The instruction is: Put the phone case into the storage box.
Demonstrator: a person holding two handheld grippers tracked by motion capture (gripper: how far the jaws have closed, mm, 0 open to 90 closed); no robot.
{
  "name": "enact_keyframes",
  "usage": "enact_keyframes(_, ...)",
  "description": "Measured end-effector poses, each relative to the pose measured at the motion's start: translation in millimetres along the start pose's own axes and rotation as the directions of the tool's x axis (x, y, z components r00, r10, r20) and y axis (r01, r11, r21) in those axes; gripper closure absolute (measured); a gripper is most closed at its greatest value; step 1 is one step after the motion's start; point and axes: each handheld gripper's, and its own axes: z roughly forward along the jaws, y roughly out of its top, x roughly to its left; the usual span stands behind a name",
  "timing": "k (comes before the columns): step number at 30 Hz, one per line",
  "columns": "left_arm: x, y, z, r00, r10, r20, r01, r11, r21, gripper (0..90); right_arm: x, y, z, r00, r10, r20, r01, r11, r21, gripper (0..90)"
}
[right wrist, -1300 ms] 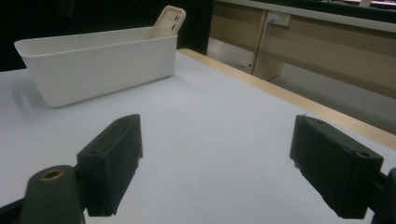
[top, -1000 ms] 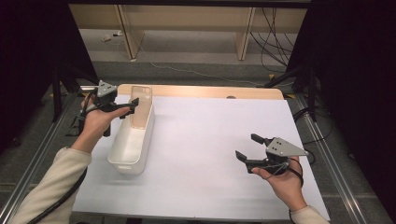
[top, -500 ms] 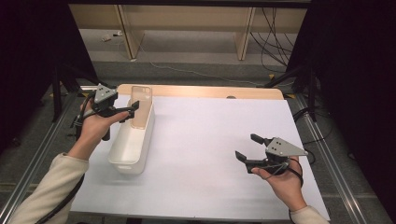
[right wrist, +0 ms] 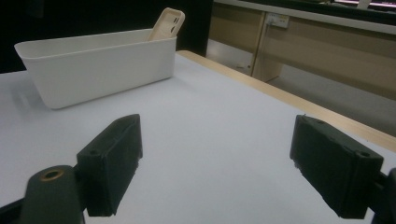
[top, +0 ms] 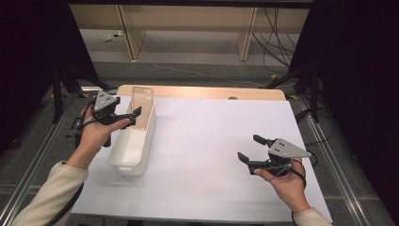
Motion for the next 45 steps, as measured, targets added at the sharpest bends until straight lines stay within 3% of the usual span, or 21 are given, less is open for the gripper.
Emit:
enact_keyframes(16, -7.8, -10.6, -12.1, 0.9988, 0.026, 0.041, -0.026, 0.9996, -0.013, 13.9, 0.7, 0.5, -0.6, 1.0000, 0.004, 0.009, -0.004, 1.000, 0.001, 17.5)
enact_keyframes(33, -16.6, -18.5, -24.7, 0.9949, 0.025, 0.098, -0.023, 0.9994, -0.025, 11.2, 0.3, 1.2, -1.7, 1.0000, -0.004, 0.007, 0.004, 1.000, 0.010, 17.0)
enact_keyframes(45, -22.4, -25.5, -30.3, 0.9931, 0.022, 0.115, -0.020, 0.9995, -0.024, 10.9, 0.6, 0.9, -0.8, 1.0000, -0.001, 0.004, 0.001, 1.000, 0.009, 17.0)
